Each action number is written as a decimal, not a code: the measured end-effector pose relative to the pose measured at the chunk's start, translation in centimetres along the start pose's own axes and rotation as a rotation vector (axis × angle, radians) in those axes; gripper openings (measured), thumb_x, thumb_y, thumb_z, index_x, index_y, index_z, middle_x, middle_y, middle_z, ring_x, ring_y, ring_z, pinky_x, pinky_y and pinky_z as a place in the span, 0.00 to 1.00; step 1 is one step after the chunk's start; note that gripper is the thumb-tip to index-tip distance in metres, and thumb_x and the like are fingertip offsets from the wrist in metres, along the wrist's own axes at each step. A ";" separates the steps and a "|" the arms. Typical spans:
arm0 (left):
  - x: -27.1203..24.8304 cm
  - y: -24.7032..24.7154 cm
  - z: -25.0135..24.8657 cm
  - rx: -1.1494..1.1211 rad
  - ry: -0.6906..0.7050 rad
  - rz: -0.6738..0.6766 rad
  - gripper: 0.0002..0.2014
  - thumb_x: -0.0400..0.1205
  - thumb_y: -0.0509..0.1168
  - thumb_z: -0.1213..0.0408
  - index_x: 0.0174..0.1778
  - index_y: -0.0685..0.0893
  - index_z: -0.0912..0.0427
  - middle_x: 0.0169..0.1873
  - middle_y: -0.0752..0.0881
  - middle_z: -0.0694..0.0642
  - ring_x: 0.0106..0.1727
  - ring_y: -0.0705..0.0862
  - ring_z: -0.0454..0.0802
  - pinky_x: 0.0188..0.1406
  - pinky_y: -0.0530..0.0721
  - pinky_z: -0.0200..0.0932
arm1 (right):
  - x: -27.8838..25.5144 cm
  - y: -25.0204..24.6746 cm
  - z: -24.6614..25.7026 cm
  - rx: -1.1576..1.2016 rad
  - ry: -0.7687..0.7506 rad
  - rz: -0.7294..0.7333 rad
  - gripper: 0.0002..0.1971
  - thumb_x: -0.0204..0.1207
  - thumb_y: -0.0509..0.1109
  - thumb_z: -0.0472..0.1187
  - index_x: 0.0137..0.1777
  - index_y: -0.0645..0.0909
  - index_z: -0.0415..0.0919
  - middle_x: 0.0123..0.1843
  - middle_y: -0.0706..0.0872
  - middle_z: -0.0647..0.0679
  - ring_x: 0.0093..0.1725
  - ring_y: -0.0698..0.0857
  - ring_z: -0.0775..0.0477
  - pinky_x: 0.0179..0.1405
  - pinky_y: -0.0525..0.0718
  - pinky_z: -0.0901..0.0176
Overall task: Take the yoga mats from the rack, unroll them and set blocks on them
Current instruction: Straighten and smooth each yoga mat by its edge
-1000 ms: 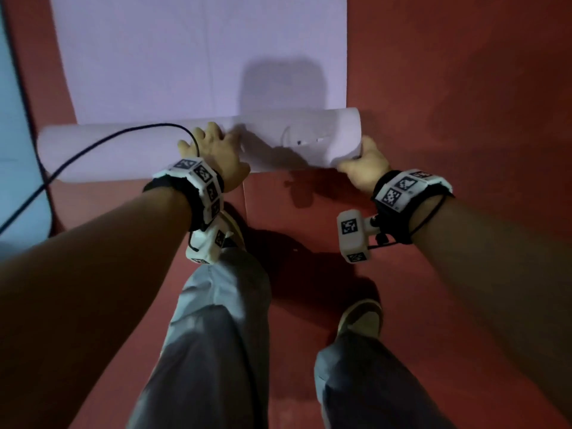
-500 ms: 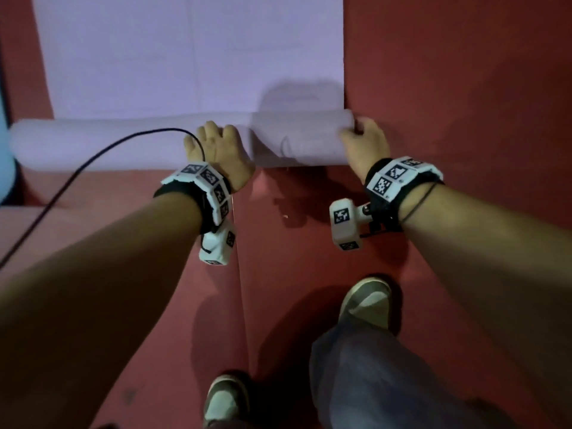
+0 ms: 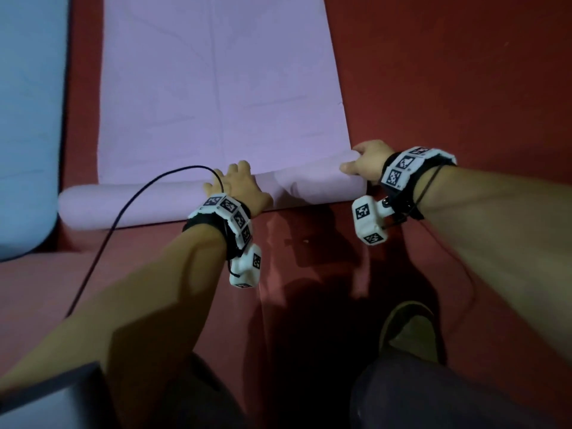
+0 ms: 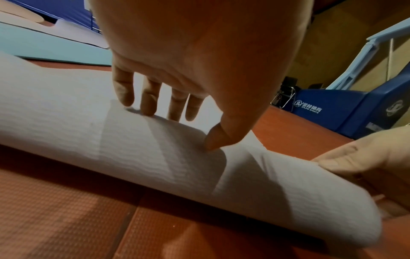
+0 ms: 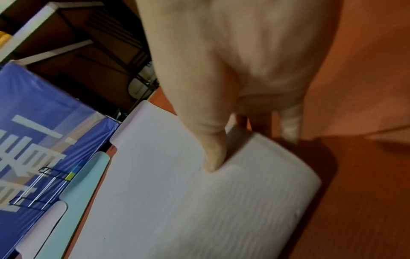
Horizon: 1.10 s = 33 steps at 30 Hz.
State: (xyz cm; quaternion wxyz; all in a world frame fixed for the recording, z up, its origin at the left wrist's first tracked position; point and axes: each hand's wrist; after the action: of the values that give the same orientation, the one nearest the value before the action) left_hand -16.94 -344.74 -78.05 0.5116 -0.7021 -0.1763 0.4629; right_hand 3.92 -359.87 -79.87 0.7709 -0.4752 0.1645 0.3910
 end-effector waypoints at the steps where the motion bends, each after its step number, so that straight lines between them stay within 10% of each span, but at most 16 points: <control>1: -0.5 -0.4 0.1 0.003 -0.005 0.002 0.33 0.70 0.69 0.44 0.70 0.72 0.51 0.67 0.75 0.55 0.70 0.70 0.64 0.66 0.70 0.62 | -0.5 -0.5 0.2 -0.011 -0.019 0.043 0.33 0.74 0.78 0.45 0.78 0.73 0.38 0.74 0.79 0.42 0.70 0.80 0.39 0.67 0.80 0.48; 10: -2.5 0.1 0.2 0.186 0.049 0.102 0.22 0.72 0.68 0.43 0.57 0.87 0.50 0.61 0.75 0.56 0.66 0.70 0.63 0.65 0.70 0.62 | -4.0 0.5 -1.4 -0.350 -0.120 0.187 0.15 0.62 0.83 0.33 0.45 0.81 0.42 0.44 0.83 0.47 0.45 0.81 0.45 0.29 0.77 0.60; 20: -3.9 0.2 -0.5 0.266 0.216 0.166 0.13 0.74 0.73 0.54 0.50 0.83 0.54 0.48 0.87 0.57 0.54 0.84 0.61 0.58 0.73 0.53 | -7.5 2.7 -3.1 -0.614 -0.035 0.257 0.22 0.72 0.79 0.45 0.65 0.83 0.37 0.60 0.86 0.38 0.60 0.85 0.36 0.51 0.79 0.53; 27: -6.4 3.6 0.5 0.218 0.260 0.315 0.02 0.79 0.65 0.58 0.44 0.79 0.49 0.36 0.80 0.53 0.41 0.82 0.57 0.40 0.79 0.45 | -10.6 3.3 -1.5 -0.464 0.218 0.359 0.12 0.77 0.75 0.42 0.46 0.76 0.34 0.36 0.82 0.40 0.27 0.79 0.45 0.15 0.75 0.65; 30: -7.3 4.8 0.9 0.150 0.314 0.389 0.13 0.80 0.66 0.53 0.60 0.79 0.37 0.49 0.87 0.54 0.52 0.86 0.57 0.44 0.79 0.43 | -12.2 4.4 -1.6 -0.245 0.338 0.356 0.10 0.79 0.72 0.41 0.45 0.76 0.36 0.36 0.79 0.42 0.28 0.78 0.45 0.13 0.74 0.68; 33: -7.3 5.3 0.6 0.059 0.402 0.484 0.39 0.67 0.65 0.27 0.75 0.71 0.31 0.67 0.84 0.50 0.65 0.83 0.57 0.56 0.82 0.48 | -12.6 6.5 -2.4 0.196 0.458 0.228 0.09 0.79 0.69 0.40 0.55 0.78 0.36 0.37 0.77 0.43 0.29 0.76 0.45 0.12 0.71 0.71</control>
State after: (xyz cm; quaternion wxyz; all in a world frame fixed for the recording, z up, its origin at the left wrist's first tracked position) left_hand -22.33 -351.90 -79.28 0.4313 -0.7859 0.1141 0.4282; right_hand -8.78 -365.96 -77.12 0.7069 -0.4527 0.4242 0.3399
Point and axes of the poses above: each hand's wrist, its own x-axis towards the middle knuckle, its own y-axis out of the palm, z = x × y
